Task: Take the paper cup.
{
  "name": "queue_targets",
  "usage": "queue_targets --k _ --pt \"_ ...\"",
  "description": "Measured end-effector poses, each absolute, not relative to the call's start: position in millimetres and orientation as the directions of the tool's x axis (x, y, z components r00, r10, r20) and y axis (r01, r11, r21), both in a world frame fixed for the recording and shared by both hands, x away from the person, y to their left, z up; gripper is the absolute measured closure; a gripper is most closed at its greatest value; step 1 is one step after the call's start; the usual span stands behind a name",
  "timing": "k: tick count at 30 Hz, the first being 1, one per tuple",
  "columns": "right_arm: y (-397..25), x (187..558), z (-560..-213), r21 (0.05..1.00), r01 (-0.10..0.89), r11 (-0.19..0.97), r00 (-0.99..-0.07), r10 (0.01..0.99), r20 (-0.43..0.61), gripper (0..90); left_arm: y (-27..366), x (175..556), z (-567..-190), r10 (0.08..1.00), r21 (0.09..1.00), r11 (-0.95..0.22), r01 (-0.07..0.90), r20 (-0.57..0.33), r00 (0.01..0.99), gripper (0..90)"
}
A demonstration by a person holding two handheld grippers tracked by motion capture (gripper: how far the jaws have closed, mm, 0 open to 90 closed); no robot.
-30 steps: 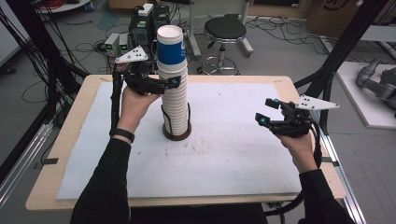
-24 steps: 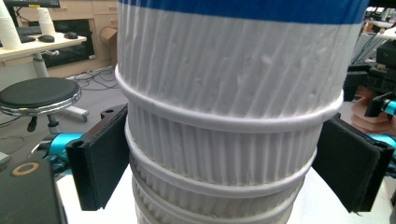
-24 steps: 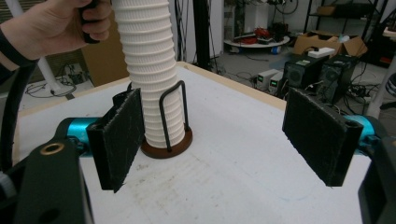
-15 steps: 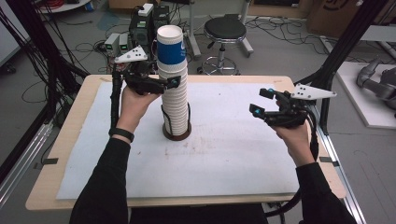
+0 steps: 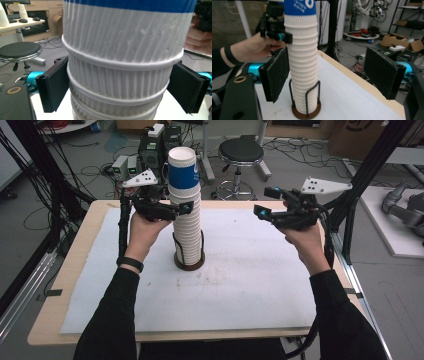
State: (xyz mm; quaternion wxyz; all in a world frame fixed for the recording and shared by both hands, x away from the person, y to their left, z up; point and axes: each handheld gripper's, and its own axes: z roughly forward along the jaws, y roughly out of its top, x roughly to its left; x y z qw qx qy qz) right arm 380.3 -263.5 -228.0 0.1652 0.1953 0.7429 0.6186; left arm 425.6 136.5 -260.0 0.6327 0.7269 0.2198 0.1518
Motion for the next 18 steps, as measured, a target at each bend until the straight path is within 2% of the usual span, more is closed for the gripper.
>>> queue_targets --k 18 --pt "-195 410 -175 0.989 0.055 0.138 -0.917 0.400 -0.005 23.5 137 426 -260 0.510 0.986 -0.101 0.129 -0.060 0.858 12.3"
